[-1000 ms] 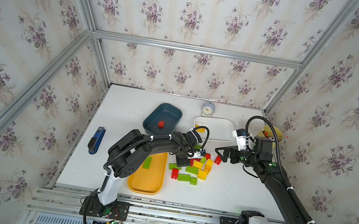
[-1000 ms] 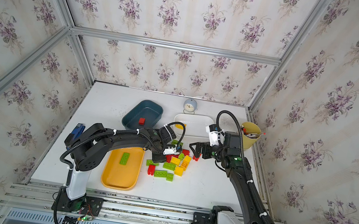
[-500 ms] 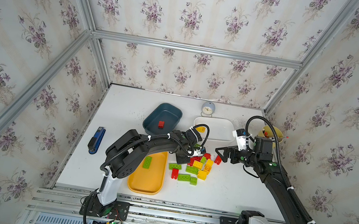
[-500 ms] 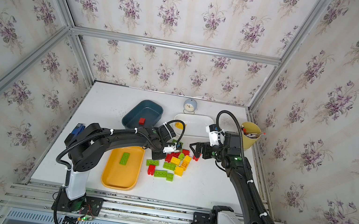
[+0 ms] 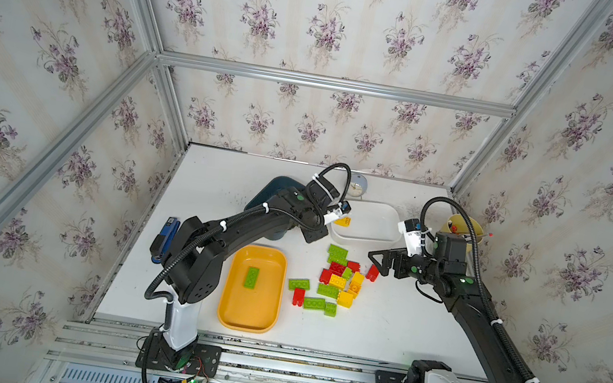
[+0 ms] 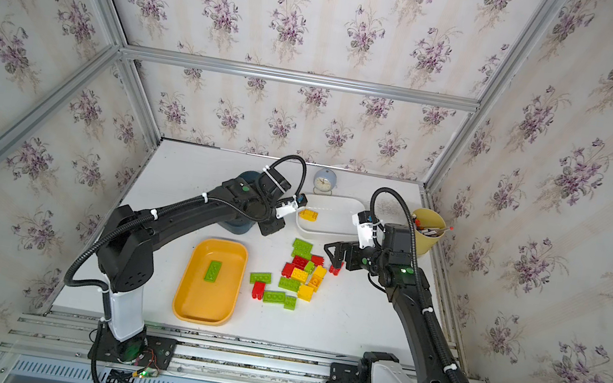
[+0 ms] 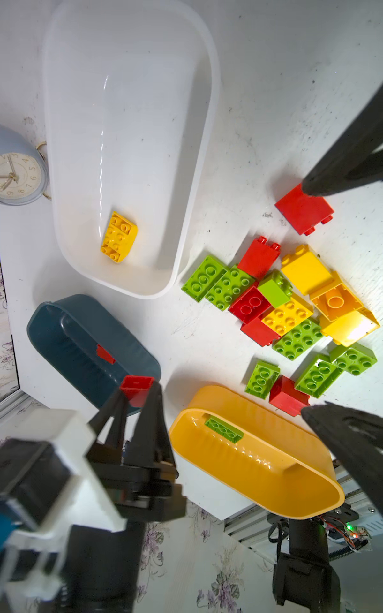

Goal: Sort the legos into containers by color
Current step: 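Carry the red brick over the teal bin and open the left gripper, then move the left gripper back to the pile and grasp a lime-green brick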

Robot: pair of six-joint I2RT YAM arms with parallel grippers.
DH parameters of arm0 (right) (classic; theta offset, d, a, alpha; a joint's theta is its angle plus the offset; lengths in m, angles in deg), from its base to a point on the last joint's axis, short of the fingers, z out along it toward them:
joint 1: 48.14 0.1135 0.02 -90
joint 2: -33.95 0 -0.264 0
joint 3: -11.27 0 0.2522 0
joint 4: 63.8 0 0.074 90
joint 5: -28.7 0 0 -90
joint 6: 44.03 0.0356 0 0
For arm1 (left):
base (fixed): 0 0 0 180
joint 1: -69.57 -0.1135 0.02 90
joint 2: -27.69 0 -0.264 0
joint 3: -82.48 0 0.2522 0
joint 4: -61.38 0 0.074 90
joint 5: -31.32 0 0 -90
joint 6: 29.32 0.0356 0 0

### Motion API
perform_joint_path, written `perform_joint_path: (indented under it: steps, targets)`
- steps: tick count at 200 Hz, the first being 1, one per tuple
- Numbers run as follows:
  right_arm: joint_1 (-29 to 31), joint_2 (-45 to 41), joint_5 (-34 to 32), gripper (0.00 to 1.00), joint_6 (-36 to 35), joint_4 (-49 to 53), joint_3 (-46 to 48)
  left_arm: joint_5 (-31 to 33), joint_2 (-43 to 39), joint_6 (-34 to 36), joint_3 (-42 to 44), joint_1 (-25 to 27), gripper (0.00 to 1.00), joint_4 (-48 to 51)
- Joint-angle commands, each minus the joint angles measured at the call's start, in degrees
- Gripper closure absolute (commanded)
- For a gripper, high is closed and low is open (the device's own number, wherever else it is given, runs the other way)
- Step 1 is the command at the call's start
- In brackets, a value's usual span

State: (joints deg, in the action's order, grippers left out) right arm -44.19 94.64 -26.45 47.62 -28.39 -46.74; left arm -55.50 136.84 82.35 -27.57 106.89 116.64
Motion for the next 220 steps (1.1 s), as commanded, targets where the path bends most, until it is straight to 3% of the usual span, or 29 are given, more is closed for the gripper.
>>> perform_joint_path:
  steps: [1,56,104,119,133,176,220]
  targets:
    - [0.01,-0.3,0.48,0.0,0.81,-1.08,-0.93,2.74,1.57,-5.2,-3.46,-3.7,0.69,1.31]
    - [-0.03,-0.35,0.66,0.0,1.15,-1.08,-0.93,7.33,9.68,-12.89,-10.4,-12.0,0.69,1.31]
    - [0.0,0.13,1.07,0.0,1.4,-1.34,-1.1,5.79,16.64,-18.1,-16.41,-14.77,0.65,0.32]
    - [-0.01,0.22,1.23,0.0,1.43,-1.28,-1.19,6.96,18.51,-18.77,-18.68,-14.99,0.5,0.08]
    - [-0.07,0.05,1.18,0.0,1.51,-1.21,-1.19,8.06,19.53,-18.92,-20.13,-15.0,0.42,0.25]
    - [-0.03,-0.26,1.0,0.0,1.07,-0.82,-0.84,6.25,14.63,-20.28,-17.68,-14.83,0.25,1.07]
    - [-0.04,0.79,1.68,0.0,1.32,-2.04,-0.49,0.01,2.34,-20.32,-5.57,-11.49,0.23,2.17]
